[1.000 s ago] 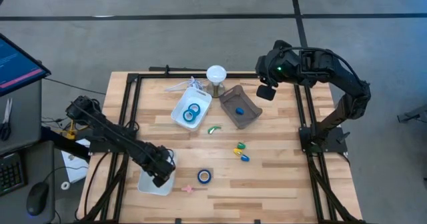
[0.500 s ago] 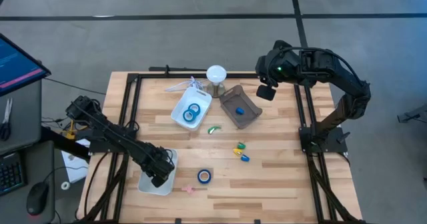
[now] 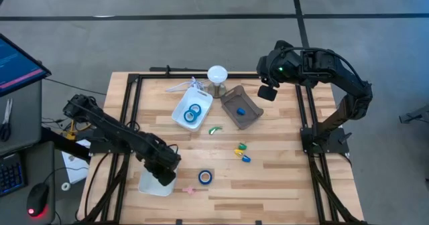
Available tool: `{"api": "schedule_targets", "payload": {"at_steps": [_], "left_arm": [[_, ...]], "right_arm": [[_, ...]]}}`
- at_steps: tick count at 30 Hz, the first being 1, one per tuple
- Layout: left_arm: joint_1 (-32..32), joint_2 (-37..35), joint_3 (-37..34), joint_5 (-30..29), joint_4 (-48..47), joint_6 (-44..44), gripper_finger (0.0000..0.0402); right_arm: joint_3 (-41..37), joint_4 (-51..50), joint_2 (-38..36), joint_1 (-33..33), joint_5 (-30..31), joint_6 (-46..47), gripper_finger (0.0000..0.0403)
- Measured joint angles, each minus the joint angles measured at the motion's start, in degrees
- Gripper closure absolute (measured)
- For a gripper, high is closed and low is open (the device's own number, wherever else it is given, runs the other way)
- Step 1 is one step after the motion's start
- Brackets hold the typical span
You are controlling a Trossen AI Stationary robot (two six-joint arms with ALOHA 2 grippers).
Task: Pick and place Stapler, Stapler remover, tape
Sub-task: Put the pink staple remover into the bottom white bin
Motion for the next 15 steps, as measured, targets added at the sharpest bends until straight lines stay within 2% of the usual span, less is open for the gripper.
{"api": "schedule_targets", "payload": {"at_steps": [3,6,8,11,15], "left_arm": [[0.4,-2.1,4.0,-0.1,0.1,0.0,0.0344],[0.4,-3.6,8.6,-4.0,0.3,-0.2,0.0375],[0.3,-3.8,11.7,-8.6,0.3,-0.4,0.0394],[-0.3,-2.5,16.5,-17.8,0.6,1.1,0.0399],[-1.5,1.9,20.9,-27.4,0.1,9.3,0.0400]], "right_arm": [[0.0,0.0,0.0,0.0,0.0,0.0,0.0295],[0.0,0.0,0.0,0.0,0.0,0.0,0.0295],[0.0,0.0,0.0,0.0,0.0,0.0,0.0295],[0.0,0.0,0.0,0.0,0.0,0.0,0.0295],[0.0,-0.1,0.0,0.0,0.0,0.0,0.0295]]}}
